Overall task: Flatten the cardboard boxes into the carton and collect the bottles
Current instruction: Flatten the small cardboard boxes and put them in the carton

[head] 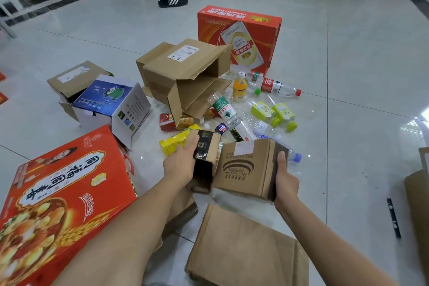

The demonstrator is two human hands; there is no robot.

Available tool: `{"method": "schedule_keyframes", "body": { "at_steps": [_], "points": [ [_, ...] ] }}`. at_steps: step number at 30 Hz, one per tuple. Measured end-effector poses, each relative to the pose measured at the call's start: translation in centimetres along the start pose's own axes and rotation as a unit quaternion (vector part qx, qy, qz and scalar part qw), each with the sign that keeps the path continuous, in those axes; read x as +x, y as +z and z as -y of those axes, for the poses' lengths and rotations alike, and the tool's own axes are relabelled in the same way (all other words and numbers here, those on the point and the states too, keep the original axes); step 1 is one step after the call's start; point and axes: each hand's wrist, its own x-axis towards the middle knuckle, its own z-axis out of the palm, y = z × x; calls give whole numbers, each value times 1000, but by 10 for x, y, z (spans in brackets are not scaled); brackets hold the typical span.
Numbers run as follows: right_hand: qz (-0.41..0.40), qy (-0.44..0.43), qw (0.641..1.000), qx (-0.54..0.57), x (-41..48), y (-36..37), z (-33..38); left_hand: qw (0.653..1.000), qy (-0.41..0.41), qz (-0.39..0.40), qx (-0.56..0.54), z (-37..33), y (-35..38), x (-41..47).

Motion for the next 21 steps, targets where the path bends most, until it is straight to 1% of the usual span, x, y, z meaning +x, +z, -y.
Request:
{"method": "schedule_keyframes", "body": {
  "at_steps": [2, 4, 5, 8, 11, 13, 15, 16, 17, 19, 21],
  "points": [
    [-6, 4, 1000, 13, -1, -1, 4, 997, -39, -65, -3, -2, -5, 4],
    [-14, 15, 999, 39, 0, -2, 7, 984, -103, -141, -46, 0, -8, 8],
    [-14, 21, 998, 56, 0, -2, 9, 975, -141, -157, -69, 3, -10, 9],
    [-11, 37, 995, 88, 4, -1, 9, 943, -251, -145, -164, 16, -13, 12],
    [2, 42, 994, 102, 9, 2, 6, 894, -333, -132, -269, 28, -12, 12],
    [11, 42, 992, 119, 10, 3, 6, 867, -371, -137, -303, 34, -11, 12],
    [18, 40, 989, 140, 11, 3, 7, 855, -396, -135, -308, 38, -12, 11],
    [17, 39, 988, 146, 12, 3, 6, 858, -397, -129, -299, 39, -13, 11],
    [16, 36, 989, 141, 13, 2, 5, 870, -390, -114, -278, 39, -12, 11],
    [11, 36, 991, 129, 17, 1, 4, 912, -352, -67, -199, 38, -9, 8],
    [4, 39, 992, 119, 21, 1, 1, 944, -298, -44, -134, 34, -3, 6]
  ]
}}
